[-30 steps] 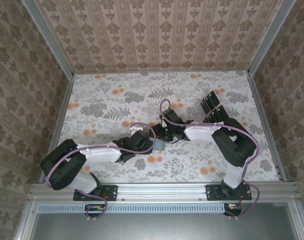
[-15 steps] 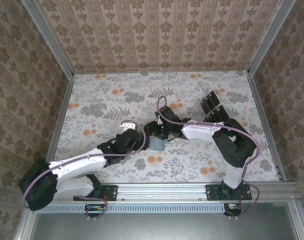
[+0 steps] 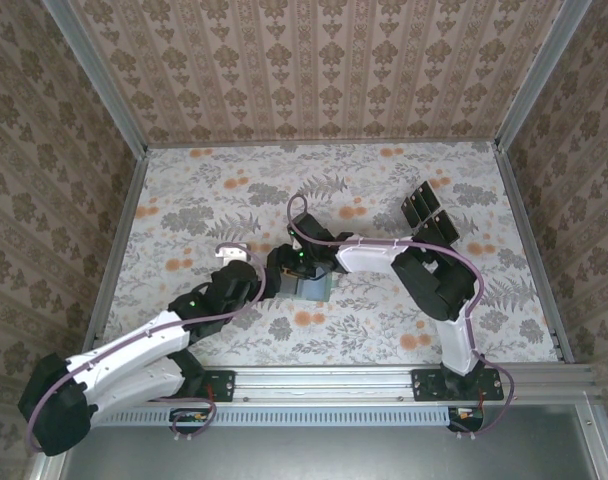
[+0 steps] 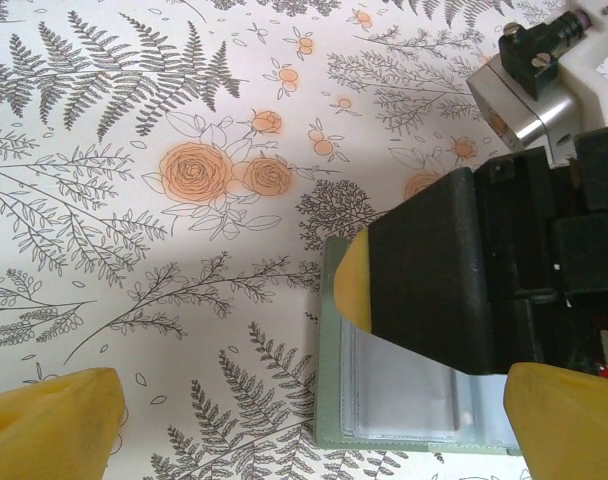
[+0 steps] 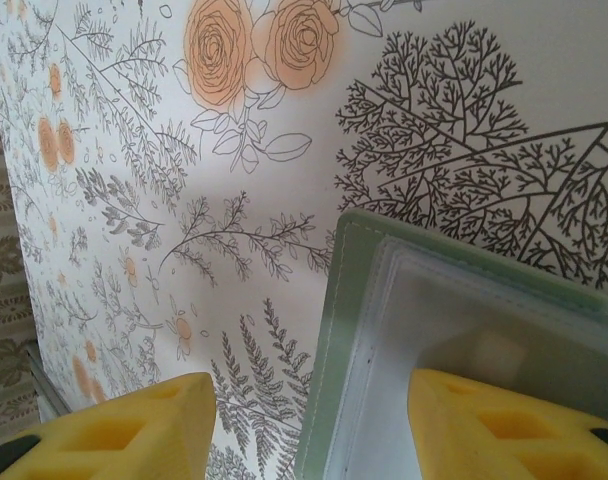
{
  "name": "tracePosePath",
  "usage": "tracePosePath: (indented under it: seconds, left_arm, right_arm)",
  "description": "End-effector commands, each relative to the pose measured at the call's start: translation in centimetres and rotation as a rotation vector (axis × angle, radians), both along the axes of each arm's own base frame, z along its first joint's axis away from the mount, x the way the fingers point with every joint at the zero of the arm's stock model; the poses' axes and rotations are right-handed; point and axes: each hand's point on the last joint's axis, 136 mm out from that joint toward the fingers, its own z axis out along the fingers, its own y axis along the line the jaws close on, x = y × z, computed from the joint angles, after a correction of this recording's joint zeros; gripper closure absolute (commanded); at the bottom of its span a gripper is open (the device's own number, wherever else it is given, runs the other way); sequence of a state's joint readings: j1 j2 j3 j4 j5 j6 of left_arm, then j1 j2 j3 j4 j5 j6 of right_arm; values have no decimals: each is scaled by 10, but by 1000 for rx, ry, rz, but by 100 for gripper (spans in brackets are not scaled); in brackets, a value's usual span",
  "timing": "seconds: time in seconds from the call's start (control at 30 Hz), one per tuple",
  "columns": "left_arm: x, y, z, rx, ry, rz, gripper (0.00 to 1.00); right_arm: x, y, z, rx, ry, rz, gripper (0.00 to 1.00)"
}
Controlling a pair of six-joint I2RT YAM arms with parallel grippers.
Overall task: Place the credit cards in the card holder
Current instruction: Flip over the card slot in the card holder, then pick up the credit card from the storage box.
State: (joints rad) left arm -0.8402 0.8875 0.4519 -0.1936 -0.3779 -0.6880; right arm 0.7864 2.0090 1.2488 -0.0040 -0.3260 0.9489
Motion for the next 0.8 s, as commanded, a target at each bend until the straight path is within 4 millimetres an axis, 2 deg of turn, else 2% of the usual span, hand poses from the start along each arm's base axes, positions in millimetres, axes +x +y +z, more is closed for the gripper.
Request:
tracePosePath:
  seconds: [0.0, 0.07, 0.13, 0.23, 0.3, 0.47, 0.57, 0.67, 0.77]
  left_arm:
    - [-4, 6, -9, 7, 33, -4, 0]
    - [-3, 7, -9, 6, 40, -5, 0]
    - [-1, 7, -11, 7, 51, -8, 0]
    - [2, 5, -13, 21, 73, -18, 0]
    - [4, 1, -16, 28, 99, -34, 0]
    - [12, -9, -24, 70, 165, -66, 0]
    - [18, -15, -24, 79, 179, -82, 0]
    - [24, -19, -22, 94, 185, -94, 0]
    - [29, -19, -23, 99, 200, -99, 0]
  right_arm:
    - [7, 6, 42, 41, -73, 19, 46]
    - [8, 0, 64, 50, -120, 27, 45]
    - [9, -15, 85, 30, -174, 26, 45]
    - [12, -56, 99, -77, -216, -4, 45]
    - [14, -91, 99, -168, -224, -34, 45]
    - [14, -193, 98, -397, -221, -137, 46]
    - [12, -243, 101, -538, -221, -176, 46]
    - [12, -277, 106, -675, -228, -185, 47]
    - [13, -294, 107, -787, -217, -159, 48]
